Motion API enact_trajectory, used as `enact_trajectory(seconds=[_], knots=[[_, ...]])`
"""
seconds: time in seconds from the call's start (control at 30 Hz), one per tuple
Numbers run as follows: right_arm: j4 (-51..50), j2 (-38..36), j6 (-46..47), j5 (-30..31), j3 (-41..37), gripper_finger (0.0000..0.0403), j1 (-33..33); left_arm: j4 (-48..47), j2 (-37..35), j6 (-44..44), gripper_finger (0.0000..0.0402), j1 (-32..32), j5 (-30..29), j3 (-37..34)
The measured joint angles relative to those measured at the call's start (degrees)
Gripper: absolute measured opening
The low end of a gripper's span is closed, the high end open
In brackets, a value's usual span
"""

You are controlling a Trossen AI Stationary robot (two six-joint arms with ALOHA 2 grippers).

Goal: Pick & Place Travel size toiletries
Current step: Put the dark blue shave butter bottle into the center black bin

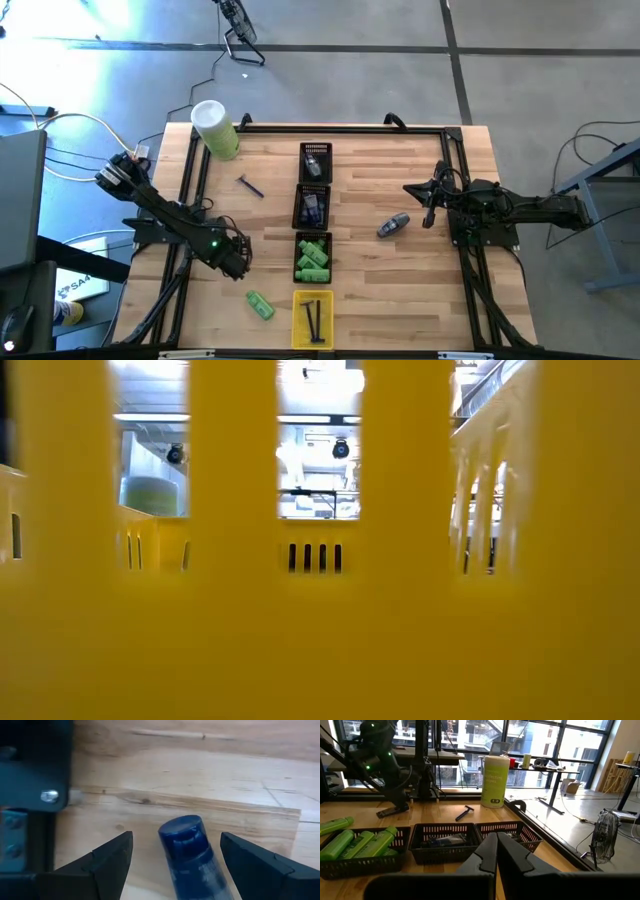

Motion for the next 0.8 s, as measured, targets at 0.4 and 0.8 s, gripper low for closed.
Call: enact_trajectory(seconds=[0.4, 0.8], knots=[[0.02, 0.00, -0.04, 0.01, 0.00, 0.0002, 0.02, 2.93, -0.07, 0.00, 0.0294, 0.00, -0.72, -2.92], [0.02, 0.00, -0.04, 0.01, 0.00, 0.0002, 0.02, 3.70, -0.07, -0.02, 0.0204, 0.02, -6.06, -2.99]])
